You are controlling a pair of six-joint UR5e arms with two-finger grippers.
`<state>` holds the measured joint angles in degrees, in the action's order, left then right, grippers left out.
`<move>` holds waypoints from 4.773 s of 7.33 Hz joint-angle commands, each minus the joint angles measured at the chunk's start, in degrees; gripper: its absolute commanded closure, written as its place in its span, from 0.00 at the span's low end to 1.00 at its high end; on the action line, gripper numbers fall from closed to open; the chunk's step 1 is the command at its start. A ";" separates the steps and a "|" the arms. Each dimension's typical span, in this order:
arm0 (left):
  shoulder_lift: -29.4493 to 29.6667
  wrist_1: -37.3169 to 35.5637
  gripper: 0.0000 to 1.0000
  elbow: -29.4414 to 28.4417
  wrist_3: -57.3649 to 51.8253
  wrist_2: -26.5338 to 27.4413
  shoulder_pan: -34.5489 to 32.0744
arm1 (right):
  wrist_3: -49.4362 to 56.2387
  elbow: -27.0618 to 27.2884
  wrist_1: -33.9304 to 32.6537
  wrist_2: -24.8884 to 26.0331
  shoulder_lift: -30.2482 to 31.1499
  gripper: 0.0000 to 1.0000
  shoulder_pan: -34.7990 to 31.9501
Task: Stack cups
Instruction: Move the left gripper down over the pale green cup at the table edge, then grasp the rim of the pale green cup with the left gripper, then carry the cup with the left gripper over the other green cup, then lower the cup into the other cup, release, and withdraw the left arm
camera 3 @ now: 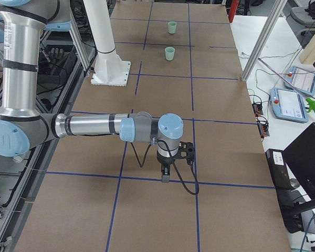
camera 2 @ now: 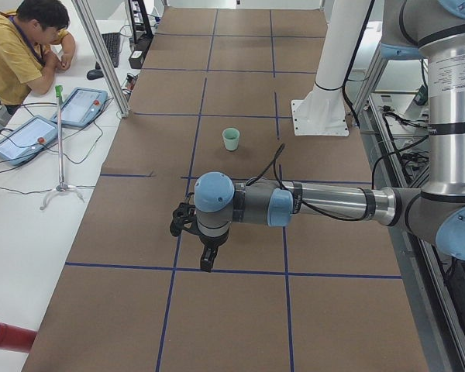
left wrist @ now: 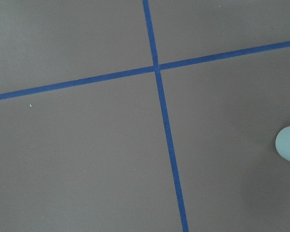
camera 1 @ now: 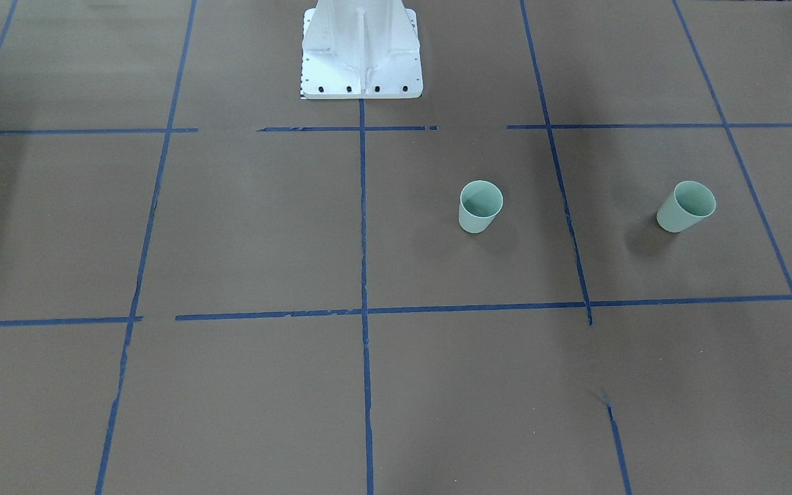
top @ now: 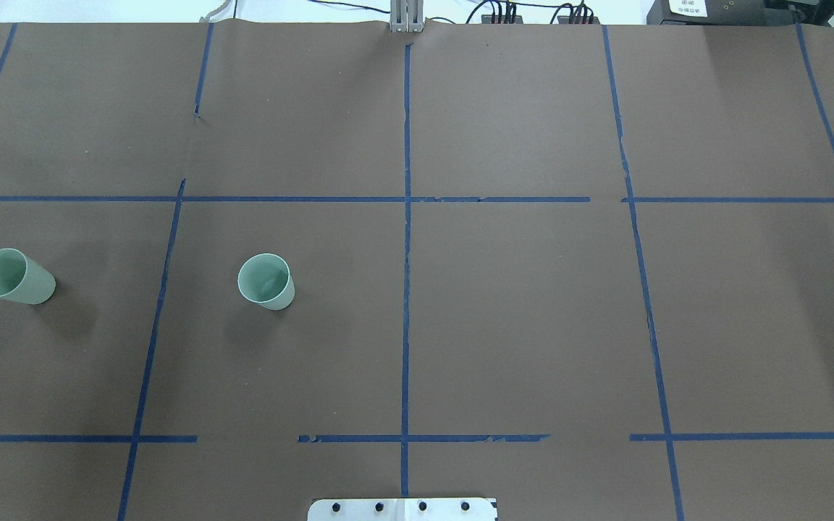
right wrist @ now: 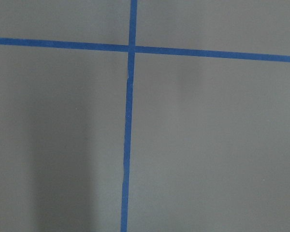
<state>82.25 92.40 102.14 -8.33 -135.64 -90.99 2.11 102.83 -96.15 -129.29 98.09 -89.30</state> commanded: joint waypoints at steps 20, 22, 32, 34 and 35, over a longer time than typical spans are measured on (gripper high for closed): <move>4.02 15.70 1.00 13.22 59.19 11.27 31.49 | 0.00 0.00 0.00 0.00 0.00 0.00 0.00; 15.60 2.32 1.00 15.54 68.31 11.45 35.42 | 0.00 0.00 0.00 0.00 0.00 0.00 -0.08; 32.36 -8.46 0.01 11.41 88.66 20.05 51.35 | 0.00 0.00 0.00 0.00 0.00 0.00 -0.09; 32.44 -8.46 0.00 11.67 89.45 20.24 51.88 | 0.00 0.00 0.00 0.00 0.00 0.00 -0.09; 32.10 -8.38 0.00 12.28 88.84 20.06 51.45 | 0.00 0.00 0.00 0.00 0.00 0.00 -0.09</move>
<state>114.60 83.96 113.86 80.86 -115.47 -39.32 2.11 102.83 -96.15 -129.29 98.09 -89.39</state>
